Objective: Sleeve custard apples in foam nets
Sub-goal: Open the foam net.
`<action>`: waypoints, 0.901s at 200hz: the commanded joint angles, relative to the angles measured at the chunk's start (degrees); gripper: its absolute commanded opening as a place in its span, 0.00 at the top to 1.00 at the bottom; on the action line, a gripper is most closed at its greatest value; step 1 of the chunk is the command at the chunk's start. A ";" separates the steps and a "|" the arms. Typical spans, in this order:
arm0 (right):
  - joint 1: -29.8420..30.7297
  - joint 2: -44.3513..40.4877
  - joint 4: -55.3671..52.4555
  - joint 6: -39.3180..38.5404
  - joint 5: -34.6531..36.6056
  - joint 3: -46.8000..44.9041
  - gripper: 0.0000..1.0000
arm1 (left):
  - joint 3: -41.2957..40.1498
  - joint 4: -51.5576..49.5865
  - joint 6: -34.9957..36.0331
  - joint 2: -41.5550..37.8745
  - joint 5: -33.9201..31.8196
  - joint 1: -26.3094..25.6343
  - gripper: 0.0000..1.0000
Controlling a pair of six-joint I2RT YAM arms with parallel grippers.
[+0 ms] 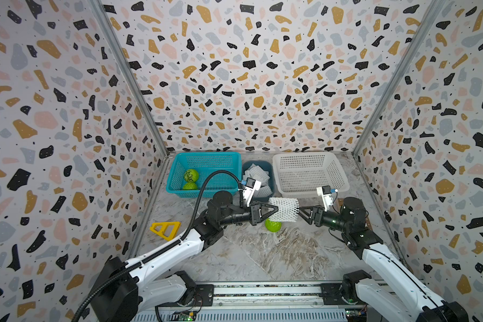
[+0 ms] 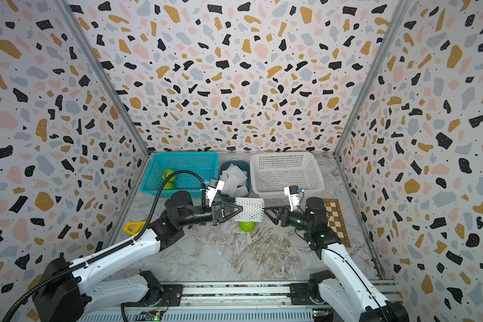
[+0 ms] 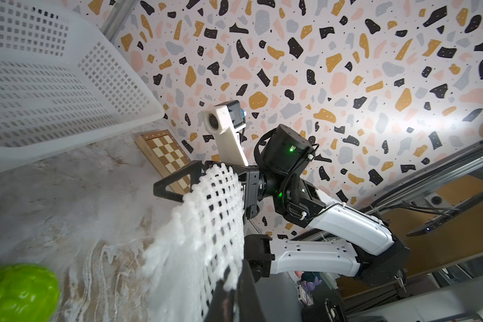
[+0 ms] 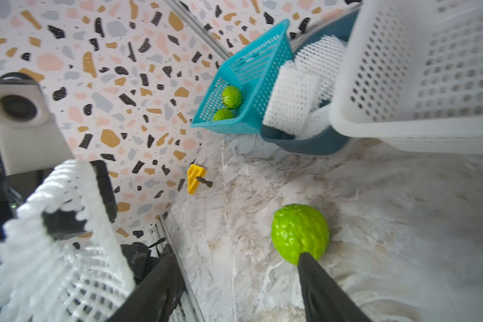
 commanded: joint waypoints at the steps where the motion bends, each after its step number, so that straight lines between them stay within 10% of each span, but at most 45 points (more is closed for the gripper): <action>1: 3.71 -0.25 8.06 2.11 -4.15 1.52 0.30 | 1.49 8.43 -2.81 2.03 3.48 -0.01 1.00; 90: 7.13 -6.34 23.35 7.51 -12.71 2.01 0.29 | 2.43 19.89 -8.75 7.38 6.74 0.03 1.00; 180: 8.93 -5.44 9.59 1.16 -5.39 6.51 0.23 | 1.14 26.49 -11.41 8.04 5.60 -0.10 1.00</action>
